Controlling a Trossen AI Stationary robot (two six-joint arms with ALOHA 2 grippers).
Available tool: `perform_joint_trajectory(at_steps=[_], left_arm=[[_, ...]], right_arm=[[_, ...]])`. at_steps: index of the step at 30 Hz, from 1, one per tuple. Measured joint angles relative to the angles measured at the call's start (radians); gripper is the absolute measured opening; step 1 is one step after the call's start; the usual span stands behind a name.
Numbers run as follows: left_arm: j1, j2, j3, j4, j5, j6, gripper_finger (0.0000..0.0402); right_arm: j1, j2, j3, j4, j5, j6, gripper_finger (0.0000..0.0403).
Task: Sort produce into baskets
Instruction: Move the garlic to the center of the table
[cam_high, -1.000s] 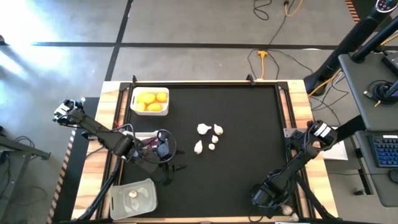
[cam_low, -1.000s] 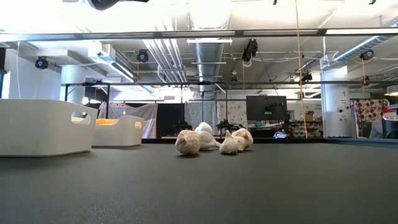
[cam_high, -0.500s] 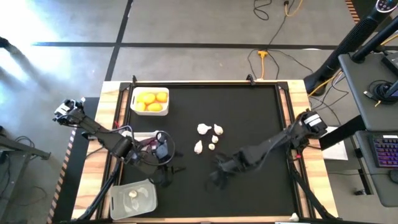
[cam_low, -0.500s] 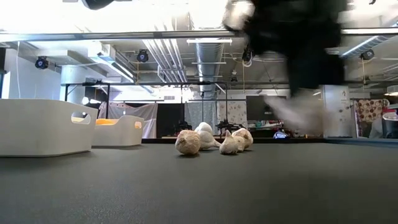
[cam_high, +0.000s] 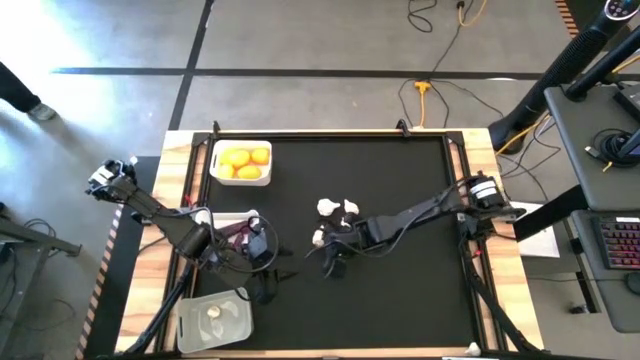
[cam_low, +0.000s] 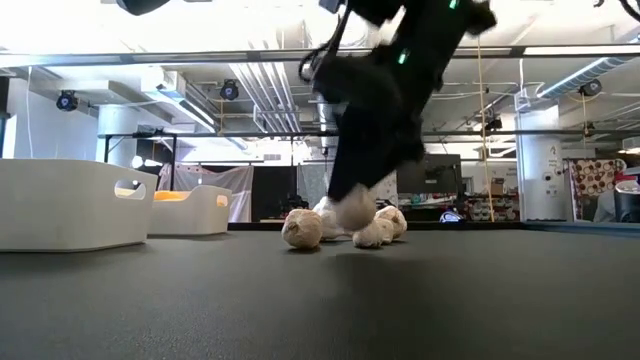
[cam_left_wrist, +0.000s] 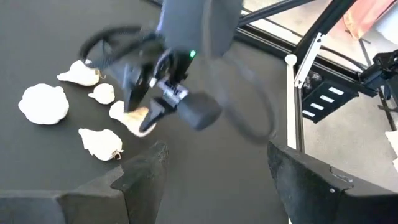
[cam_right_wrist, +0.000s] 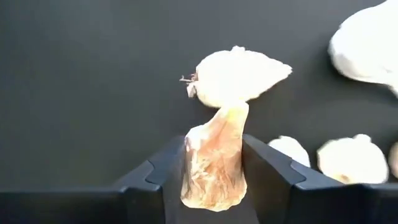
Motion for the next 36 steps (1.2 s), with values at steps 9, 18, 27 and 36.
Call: perform_joint_trajectory(at_steps=[9,18,27,36], left_arm=[[0.001,0.0,0.0,-0.019,-0.023,-0.03,0.0256],[0.002,-0.002,0.0,-0.028,-0.054,-0.02,0.0256],[0.046,-0.002,0.0,0.014,-0.049,0.108,0.0256],[0.056,-0.002,0.0,0.029,-0.025,0.184,0.0256]], right_arm=[[-0.001,0.032,0.001,0.023,0.105,0.005,0.0215],[0.027,-0.12,0.003,-0.147,-0.009,0.14,0.0282],[0.182,-0.177,0.001,-0.685,-0.488,0.597,0.03],[0.404,-0.092,-0.166,-0.696,-1.04,0.746,0.0279]])
